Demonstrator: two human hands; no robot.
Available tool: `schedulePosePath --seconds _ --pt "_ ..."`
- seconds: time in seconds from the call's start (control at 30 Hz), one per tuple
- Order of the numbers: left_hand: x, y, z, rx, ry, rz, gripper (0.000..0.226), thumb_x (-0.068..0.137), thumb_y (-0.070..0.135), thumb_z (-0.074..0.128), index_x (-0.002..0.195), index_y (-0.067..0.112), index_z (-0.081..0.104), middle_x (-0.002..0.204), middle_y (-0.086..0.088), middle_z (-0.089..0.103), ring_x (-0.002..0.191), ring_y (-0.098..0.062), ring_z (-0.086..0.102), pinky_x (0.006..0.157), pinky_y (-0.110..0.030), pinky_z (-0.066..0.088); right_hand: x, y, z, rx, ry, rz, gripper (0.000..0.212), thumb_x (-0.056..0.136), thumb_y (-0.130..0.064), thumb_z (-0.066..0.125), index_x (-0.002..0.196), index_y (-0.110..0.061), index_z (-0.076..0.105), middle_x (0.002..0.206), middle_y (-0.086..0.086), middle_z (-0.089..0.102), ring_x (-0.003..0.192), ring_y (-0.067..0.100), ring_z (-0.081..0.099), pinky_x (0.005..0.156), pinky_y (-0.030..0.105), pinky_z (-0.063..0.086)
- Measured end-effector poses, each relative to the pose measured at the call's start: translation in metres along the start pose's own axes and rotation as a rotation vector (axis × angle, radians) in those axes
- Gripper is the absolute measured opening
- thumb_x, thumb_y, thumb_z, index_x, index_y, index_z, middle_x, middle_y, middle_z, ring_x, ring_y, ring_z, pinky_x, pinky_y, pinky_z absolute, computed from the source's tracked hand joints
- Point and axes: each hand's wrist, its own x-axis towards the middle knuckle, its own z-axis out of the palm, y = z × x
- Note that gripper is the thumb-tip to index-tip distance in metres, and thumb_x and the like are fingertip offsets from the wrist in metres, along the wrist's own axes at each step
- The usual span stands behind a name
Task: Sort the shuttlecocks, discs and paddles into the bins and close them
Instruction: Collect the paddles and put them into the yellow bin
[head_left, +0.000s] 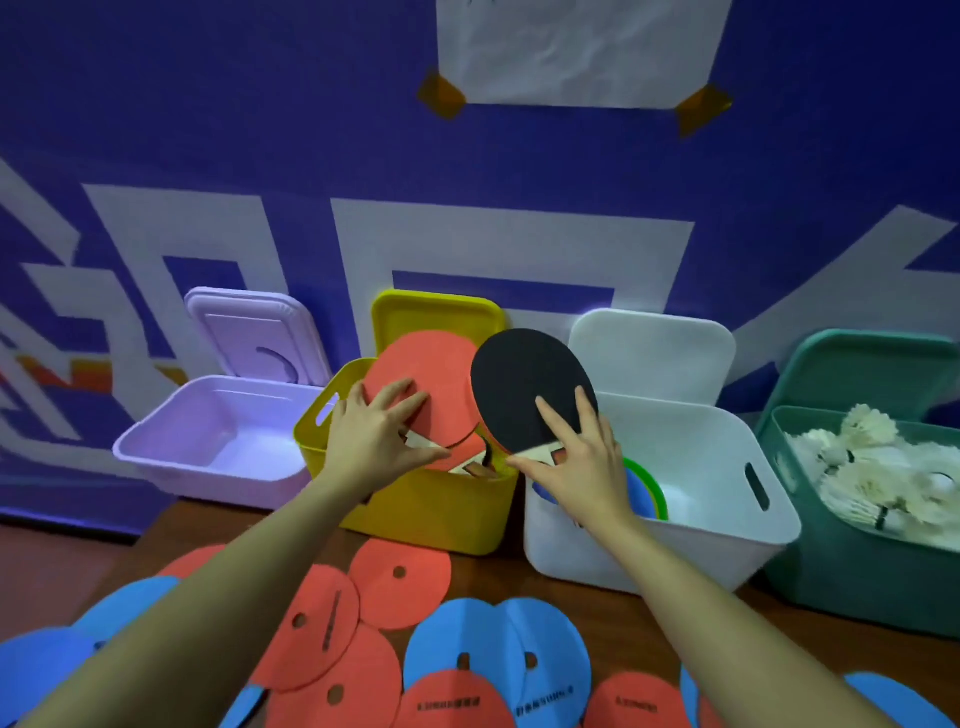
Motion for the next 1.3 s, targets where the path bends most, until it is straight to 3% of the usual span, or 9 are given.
schedulePosePath --seconds 0.33,0.57,0.63,0.73,0.83,0.97,1.07,1.2,1.3 --pt "0.068 -0.051 0.041 0.023 -0.426 0.247 0.115 0.039 0.099 0.026 0.137 0.039 0.043 0.148 0.013 0.034 0.134 -0.039 0.029 0.103 -0.045 0.03 0.054 0.003 0.036 0.107 -0.04 0.053 0.08 0.066 -0.065 0.068 0.137 -0.049 0.035 0.156 -0.005 0.015 0.139 0.022 0.023 0.111 0.045 0.028" --pt "0.089 -0.067 0.095 -0.2 -0.519 0.379 0.081 0.064 0.08 0.045 0.122 0.026 0.06 0.132 0.002 0.051 0.116 -0.025 0.053 0.093 -0.036 0.041 0.066 -0.02 0.051 0.119 -0.022 0.138 0.079 0.062 -0.06 0.075 0.133 -0.05 0.04 0.155 -0.011 0.017 0.138 0.015 0.024 0.111 0.041 0.031" --pt "0.084 -0.07 0.104 -0.176 -0.583 0.379 0.074 0.074 0.067 0.057 0.132 0.023 0.05 0.14 -0.004 0.041 0.12 -0.027 0.049 0.097 -0.036 0.039 0.067 -0.026 0.056 0.13 -0.02 0.173 0.079 0.062 -0.06 0.075 0.133 -0.051 0.04 0.155 -0.013 0.016 0.139 0.014 0.023 0.111 0.041 0.031" --pt "0.077 -0.077 0.106 -0.143 -0.656 0.269 0.108 0.063 0.083 0.049 0.148 0.023 0.02 0.152 -0.004 0.022 0.135 -0.027 0.032 0.107 -0.041 0.03 0.068 -0.032 0.061 0.131 -0.023 0.206 0.079 0.062 -0.059 0.075 0.133 -0.05 0.04 0.155 -0.012 0.017 0.139 0.014 0.023 0.11 0.042 0.033" --pt "0.078 -0.086 0.093 -0.302 -0.543 0.258 0.129 0.049 0.098 0.027 0.15 0.023 -0.001 0.156 -0.005 0.012 0.14 -0.026 0.022 0.111 -0.042 0.027 0.072 -0.04 0.065 0.088 -0.071 0.207 0.079 0.062 -0.059 0.075 0.132 -0.049 0.041 0.155 -0.01 0.018 0.139 0.016 0.024 0.11 0.042 0.032" --pt "0.086 -0.097 0.068 -0.473 -0.345 0.3 0.119 0.06 0.085 0.048 0.147 0.029 -0.009 0.157 -0.007 0.003 0.142 -0.027 0.016 0.11 -0.041 0.025 0.081 -0.052 0.069 0.02 -0.181 0.14 0.08 0.06 -0.066 0.072 0.132 -0.052 0.04 0.155 -0.01 0.019 0.138 0.016 0.025 0.11 0.04 0.032" --pt "0.091 -0.101 0.062 -0.468 -0.38 0.349 0.115 0.057 0.088 0.046 0.147 0.035 -0.002 0.157 -0.005 0.002 0.142 -0.027 0.016 0.111 -0.041 0.024 0.089 -0.06 0.073 -0.059 -0.33 0.038 0.081 0.062 -0.069 0.068 0.135 -0.052 0.036 0.156 -0.008 0.017 0.139 0.017 0.024 0.111 0.039 0.028" --pt "0.085 -0.112 0.075 -0.386 -0.446 0.278 0.121 0.046 0.101 0.02 0.141 0.026 0.038 0.152 -0.001 0.024 0.136 -0.024 0.024 0.111 -0.039 0.023 0.092 -0.069 0.089 -0.129 -0.417 0.003 0.081 0.065 -0.069 0.066 0.137 -0.05 0.034 0.156 -0.008 0.013 0.139 0.017 0.021 0.112 0.036 0.021" --pt "0.083 -0.117 0.087 -0.329 -0.52 0.253 0.126 0.042 0.102 0.016 0.139 0.026 0.041 0.15 -0.001 0.028 0.135 -0.026 0.026 0.11 -0.039 0.023 0.096 -0.069 0.105 -0.161 -0.48 0.014 0.081 0.068 -0.069 0.063 0.139 -0.048 0.031 0.157 -0.007 0.01 0.14 0.019 0.018 0.111 0.037 0.019"
